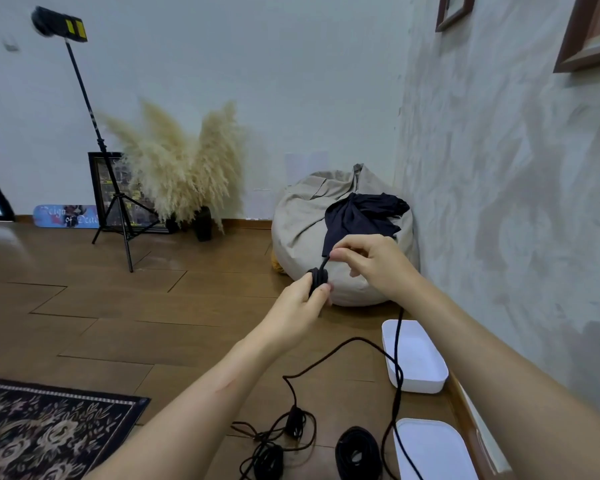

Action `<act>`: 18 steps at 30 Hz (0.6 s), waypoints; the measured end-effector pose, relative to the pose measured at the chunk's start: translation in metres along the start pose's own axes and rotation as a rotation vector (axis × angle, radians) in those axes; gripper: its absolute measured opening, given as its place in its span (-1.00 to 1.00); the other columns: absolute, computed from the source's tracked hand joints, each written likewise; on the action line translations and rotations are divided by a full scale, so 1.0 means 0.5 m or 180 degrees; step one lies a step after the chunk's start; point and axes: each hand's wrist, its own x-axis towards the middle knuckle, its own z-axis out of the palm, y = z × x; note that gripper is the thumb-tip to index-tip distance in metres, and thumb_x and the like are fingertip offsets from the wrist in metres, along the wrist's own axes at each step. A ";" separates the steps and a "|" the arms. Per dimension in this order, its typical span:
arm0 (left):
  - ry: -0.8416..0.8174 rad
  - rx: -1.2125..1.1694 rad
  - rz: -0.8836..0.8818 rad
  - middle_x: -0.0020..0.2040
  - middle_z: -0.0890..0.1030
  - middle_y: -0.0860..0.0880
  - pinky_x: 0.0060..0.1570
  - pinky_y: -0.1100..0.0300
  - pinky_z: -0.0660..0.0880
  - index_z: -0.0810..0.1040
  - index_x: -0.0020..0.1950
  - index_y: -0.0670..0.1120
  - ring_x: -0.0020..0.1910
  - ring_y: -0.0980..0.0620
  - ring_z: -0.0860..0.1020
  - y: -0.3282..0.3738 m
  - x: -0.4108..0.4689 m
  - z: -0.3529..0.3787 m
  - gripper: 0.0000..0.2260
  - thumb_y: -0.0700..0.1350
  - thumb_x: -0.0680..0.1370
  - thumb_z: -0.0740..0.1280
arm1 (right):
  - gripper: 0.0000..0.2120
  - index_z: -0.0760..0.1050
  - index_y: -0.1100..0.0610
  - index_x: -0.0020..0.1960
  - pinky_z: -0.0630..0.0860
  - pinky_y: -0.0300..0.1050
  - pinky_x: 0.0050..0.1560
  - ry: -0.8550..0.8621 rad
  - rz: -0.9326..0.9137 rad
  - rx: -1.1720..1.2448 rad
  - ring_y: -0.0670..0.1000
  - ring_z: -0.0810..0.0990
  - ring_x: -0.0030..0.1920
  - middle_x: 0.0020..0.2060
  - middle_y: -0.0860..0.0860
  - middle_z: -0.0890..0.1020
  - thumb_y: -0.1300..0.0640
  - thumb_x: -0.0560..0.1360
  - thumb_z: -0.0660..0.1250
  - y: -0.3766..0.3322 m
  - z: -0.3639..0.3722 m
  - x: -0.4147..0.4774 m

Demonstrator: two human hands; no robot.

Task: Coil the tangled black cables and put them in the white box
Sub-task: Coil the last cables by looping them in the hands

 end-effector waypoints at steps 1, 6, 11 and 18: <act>-0.0058 -0.0045 -0.0008 -0.08 0.64 0.05 0.10 -0.02 0.54 0.56 0.12 -0.10 0.02 -0.04 0.60 0.004 -0.002 0.003 -0.78 -0.02 0.72 0.18 | -0.86 0.64 -0.17 -0.16 0.55 0.02 -0.01 0.0112 0.0004 -0.0128 -0.07 0.58 -0.27 -0.37 -0.17 0.63 -0.11 0.56 0.40 0.007 -0.002 0.000; -0.0239 -0.0441 -0.0009 -0.16 0.66 0.14 0.26 -0.08 0.54 0.59 0.09 -0.05 0.09 -0.02 0.64 0.019 -0.006 0.003 -0.78 -0.05 0.73 0.16 | -0.84 0.68 -0.09 -0.15 0.58 0.07 0.01 0.0110 0.0147 0.0031 -0.10 0.61 -0.26 -0.36 -0.14 0.65 -0.09 0.57 0.40 0.029 0.009 -0.005; -0.0239 -0.0936 0.0139 -0.16 0.66 0.11 0.23 0.01 0.52 0.61 0.08 -0.08 0.00 0.12 0.62 0.031 -0.008 -0.011 -0.72 0.07 0.65 0.20 | -0.72 0.59 0.00 -0.17 0.47 0.00 -0.11 -0.0329 0.0203 0.0604 -0.08 0.53 -0.25 -0.31 0.01 0.62 0.07 0.69 0.25 0.036 0.029 -0.017; 0.0070 -0.1924 0.0070 -0.18 0.65 0.02 0.18 -0.11 0.53 0.61 0.04 -0.13 0.00 -0.06 0.60 0.030 0.013 -0.014 -0.77 0.01 0.64 0.27 | -0.73 0.50 0.08 -0.06 0.39 -0.26 -0.15 -0.0518 0.0704 0.1766 -0.16 0.45 -0.22 -0.31 -0.24 0.51 0.21 0.73 0.11 0.006 0.106 -0.015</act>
